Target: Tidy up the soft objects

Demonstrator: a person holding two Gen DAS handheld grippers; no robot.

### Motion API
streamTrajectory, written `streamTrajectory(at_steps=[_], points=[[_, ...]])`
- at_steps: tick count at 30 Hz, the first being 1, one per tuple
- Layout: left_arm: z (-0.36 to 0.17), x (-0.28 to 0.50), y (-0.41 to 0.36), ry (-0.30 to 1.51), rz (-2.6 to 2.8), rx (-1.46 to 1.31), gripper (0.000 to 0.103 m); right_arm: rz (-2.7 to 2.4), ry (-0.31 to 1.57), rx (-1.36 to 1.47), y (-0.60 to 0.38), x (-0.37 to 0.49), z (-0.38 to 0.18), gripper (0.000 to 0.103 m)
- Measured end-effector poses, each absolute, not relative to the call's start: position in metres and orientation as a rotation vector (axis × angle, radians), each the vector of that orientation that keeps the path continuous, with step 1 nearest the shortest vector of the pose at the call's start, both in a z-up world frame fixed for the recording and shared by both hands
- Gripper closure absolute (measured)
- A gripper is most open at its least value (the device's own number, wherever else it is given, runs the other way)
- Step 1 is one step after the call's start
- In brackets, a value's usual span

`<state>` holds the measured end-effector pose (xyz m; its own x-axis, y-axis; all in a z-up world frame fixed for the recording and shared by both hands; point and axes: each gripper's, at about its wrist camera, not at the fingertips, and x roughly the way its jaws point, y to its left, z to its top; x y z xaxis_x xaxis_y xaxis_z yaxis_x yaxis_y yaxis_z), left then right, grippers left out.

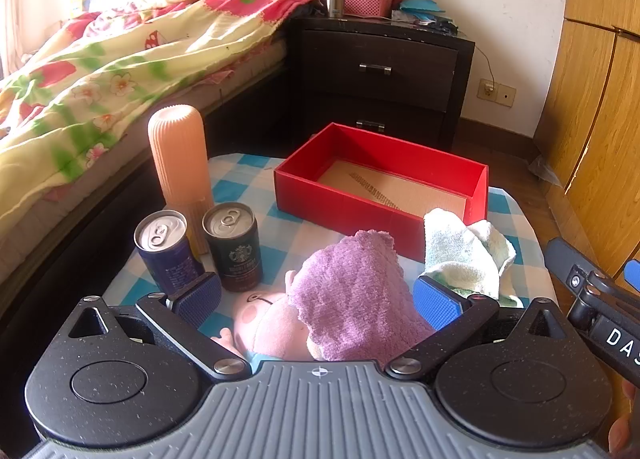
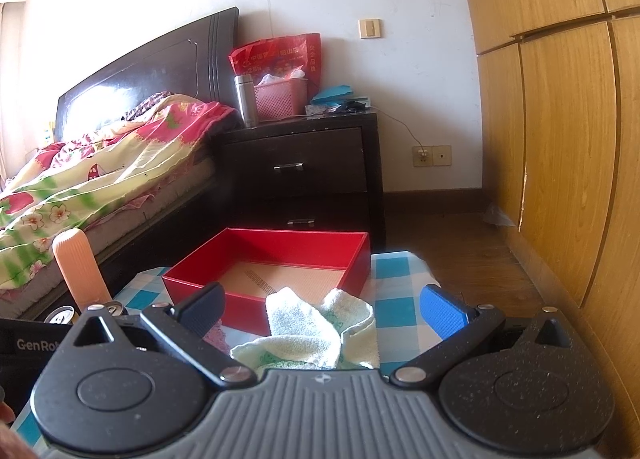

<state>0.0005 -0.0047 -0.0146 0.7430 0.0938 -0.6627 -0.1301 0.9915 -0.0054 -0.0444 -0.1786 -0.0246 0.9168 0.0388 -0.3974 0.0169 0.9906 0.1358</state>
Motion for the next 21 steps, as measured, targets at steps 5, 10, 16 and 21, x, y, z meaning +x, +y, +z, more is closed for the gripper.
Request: streamTrajectory(at_steps=[5, 10, 16, 21], points=[[-0.0147, -0.0001, -0.0048, 0.726, 0.121, -0.051, 0.005, 0.012, 0.412, 0.137, -0.1787, -0.0442, -0.0246, 0.018], [-0.0151, 0.0011, -0.0048, 0.728, 0.126, -0.055, 0.005, 0.01, 0.411, 0.139, -0.1788, -0.0445, -0.0249, 0.018], [-0.016, 0.0012, -0.0045, 0.73, 0.126, -0.053, 0.005, 0.009, 0.41, 0.139, -0.1792, -0.0452, -0.0253, 0.018], [-0.0163, 0.001, -0.004, 0.732, 0.126, -0.051, 0.005, 0.01, 0.412, 0.138, -0.1789, -0.0447, -0.0255, 0.018]])
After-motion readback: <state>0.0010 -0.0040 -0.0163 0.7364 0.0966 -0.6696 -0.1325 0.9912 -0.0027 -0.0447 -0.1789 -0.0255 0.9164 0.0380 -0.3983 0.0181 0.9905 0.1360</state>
